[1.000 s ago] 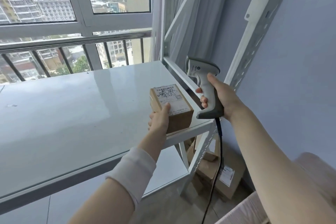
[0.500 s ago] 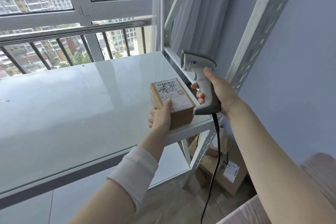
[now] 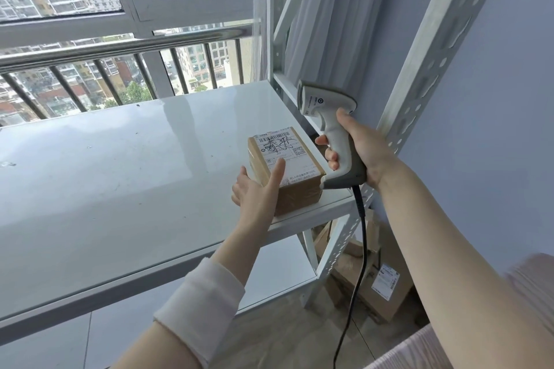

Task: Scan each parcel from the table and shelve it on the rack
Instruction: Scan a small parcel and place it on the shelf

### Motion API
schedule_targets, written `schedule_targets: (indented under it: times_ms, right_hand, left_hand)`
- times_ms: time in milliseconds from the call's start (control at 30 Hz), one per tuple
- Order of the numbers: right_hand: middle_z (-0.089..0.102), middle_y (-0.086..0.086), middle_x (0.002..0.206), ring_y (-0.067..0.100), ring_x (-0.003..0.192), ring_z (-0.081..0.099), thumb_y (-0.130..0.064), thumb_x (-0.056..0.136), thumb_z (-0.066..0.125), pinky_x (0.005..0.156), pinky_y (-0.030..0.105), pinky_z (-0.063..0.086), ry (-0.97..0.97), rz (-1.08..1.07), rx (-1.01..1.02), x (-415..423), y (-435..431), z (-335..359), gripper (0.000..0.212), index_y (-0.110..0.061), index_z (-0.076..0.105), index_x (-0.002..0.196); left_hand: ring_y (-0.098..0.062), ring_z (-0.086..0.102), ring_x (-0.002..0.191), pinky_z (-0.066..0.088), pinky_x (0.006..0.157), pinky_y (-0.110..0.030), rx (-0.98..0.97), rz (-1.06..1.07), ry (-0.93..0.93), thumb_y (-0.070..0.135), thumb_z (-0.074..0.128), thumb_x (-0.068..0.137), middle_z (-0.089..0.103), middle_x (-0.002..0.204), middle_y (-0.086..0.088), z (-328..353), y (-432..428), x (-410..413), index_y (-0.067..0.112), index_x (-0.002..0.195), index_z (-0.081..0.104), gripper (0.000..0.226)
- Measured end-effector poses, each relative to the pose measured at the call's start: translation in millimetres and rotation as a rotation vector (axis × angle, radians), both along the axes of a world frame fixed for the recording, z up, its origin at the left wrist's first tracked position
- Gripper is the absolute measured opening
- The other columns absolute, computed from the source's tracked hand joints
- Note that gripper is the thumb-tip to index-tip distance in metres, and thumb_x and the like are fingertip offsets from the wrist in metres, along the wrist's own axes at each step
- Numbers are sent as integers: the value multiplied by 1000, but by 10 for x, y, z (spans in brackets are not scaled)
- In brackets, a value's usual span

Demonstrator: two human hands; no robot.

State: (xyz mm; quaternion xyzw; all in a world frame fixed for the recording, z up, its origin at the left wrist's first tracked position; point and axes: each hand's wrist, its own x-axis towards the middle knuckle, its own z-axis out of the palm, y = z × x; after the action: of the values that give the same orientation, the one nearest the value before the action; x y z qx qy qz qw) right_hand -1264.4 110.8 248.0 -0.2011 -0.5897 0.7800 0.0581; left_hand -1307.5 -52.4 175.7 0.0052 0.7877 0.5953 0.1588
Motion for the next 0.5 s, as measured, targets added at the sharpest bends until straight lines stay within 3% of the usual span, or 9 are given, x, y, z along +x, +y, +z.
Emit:
schedule_targets:
  times_ms: [100,167,267,367,500]
  right_hand:
    - [61,0,50,12,38,48,-45,96,44,38,20,42,-1,23,13,-14,-11,6,48,2,52,106]
    - [60,1,49,12,38,47,-45,96,45,37,20,42,1,19,7,-43,-20,4,49,2,51,108]
    - [60,1,49,13,37,47,-46,95,45,38,20,42,1,14,18,-90,-22,-5,50,2,51,107]
    - [60,1,48,14,37,48,-46,95,46,39,19,42,2,18,18,-111,-18,-33,49,2,51,106]
    - [60,1,49,14,38,48,-46,94,47,39,22,43,10,29,21,-128,-15,-62,49,2,51,107]
  left_hand:
    - [-19,16,144,24,116,-43,-47,-128,315,61,63,66,15,155,-1,-18,-168,79,20,149,14,105]
    - [-17,13,145,23,117,-41,-111,-203,428,51,75,65,10,157,0,-51,-212,88,28,148,16,104]
    - [-15,7,146,14,115,-30,-184,-265,485,41,81,65,3,158,0,-94,-177,89,27,149,14,108]
    - [-15,12,145,12,111,-20,-169,-245,496,33,82,67,12,156,-1,-153,-137,60,22,149,16,105]
    - [-14,30,138,27,111,-28,-142,-191,483,25,81,71,31,149,0,-193,-134,-44,21,146,24,95]
